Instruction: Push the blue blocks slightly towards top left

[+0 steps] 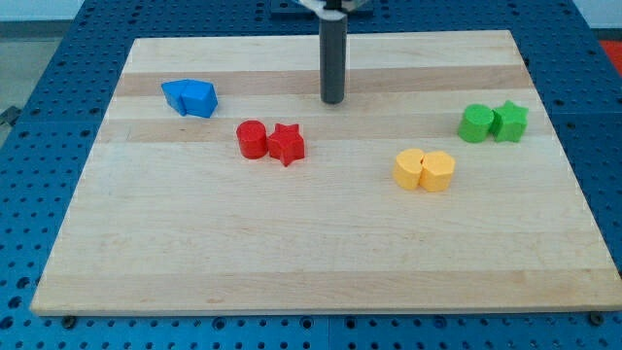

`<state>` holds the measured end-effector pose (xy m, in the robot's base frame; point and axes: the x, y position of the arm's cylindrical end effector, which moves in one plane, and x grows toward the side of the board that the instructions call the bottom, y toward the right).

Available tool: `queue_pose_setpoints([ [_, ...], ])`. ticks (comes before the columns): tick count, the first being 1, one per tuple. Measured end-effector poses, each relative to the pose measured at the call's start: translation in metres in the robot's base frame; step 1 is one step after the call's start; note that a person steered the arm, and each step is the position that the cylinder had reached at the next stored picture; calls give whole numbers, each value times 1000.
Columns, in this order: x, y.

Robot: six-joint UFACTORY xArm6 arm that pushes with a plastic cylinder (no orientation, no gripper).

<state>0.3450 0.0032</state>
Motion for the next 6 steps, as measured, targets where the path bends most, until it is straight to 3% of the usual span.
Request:
queue_pose_setpoints([
  [4, 12, -247],
  [6, -3, -289],
])
